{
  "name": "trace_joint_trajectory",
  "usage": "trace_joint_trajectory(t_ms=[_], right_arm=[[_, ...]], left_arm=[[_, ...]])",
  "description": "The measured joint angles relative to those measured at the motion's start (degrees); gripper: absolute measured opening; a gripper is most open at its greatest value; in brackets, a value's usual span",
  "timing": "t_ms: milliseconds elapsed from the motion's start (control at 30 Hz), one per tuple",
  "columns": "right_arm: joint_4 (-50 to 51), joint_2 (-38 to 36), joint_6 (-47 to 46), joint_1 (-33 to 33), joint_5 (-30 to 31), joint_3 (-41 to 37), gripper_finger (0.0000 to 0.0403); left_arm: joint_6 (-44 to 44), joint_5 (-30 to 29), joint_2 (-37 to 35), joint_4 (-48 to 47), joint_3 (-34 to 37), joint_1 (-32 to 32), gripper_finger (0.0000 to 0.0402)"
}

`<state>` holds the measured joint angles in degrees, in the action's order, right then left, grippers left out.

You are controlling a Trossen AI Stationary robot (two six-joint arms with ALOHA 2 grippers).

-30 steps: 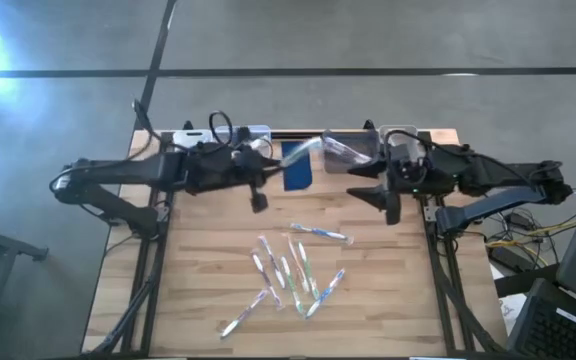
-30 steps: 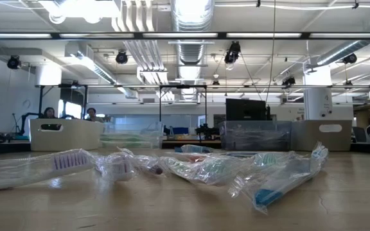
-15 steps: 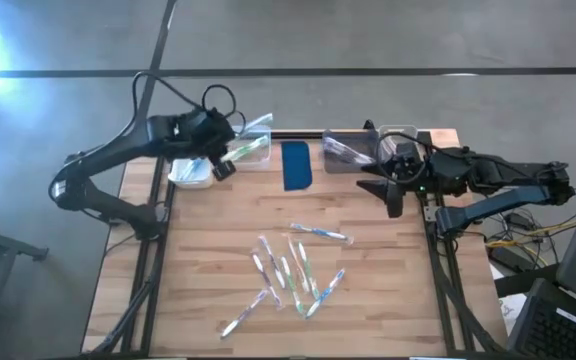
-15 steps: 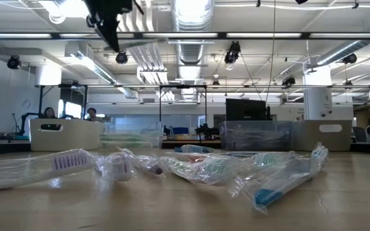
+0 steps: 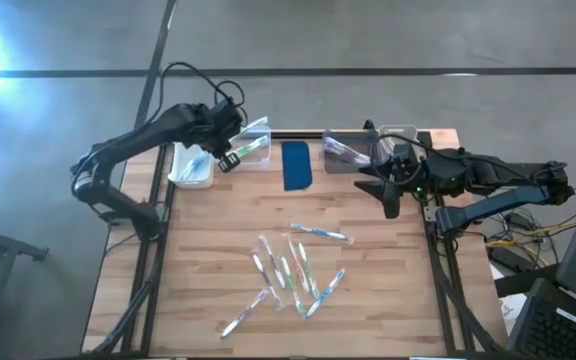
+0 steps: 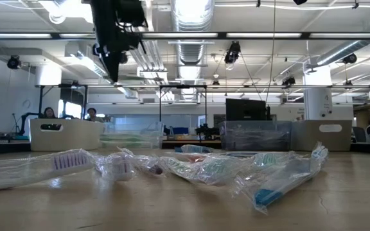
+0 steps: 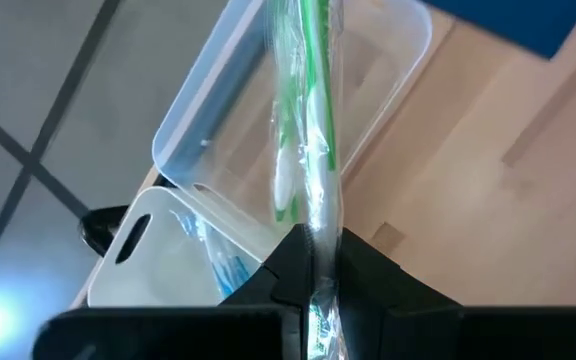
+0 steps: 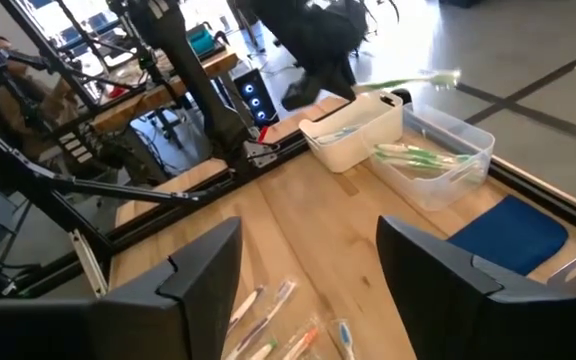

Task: Pick & Place Toothbrushes
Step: Put the green toothbrush into the transparent bin

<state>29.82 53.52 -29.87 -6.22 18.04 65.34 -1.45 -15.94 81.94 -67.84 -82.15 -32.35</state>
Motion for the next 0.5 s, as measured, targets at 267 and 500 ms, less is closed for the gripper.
trace_joint_trajectory(t_ms=[267,500], right_arm=[[0.0,-0.15,-0.17,0.0,-0.02,0.0,0.0248],[0.07,-0.17,-0.17,0.0,-0.05,0.0,0.0262]], left_arm=[[-3.23,-0.38,5.75,2.13,1.04,-2.21,0.0032],[-4.57,0.1,6.22,9.55,8.26,-3.97,0.0031]])
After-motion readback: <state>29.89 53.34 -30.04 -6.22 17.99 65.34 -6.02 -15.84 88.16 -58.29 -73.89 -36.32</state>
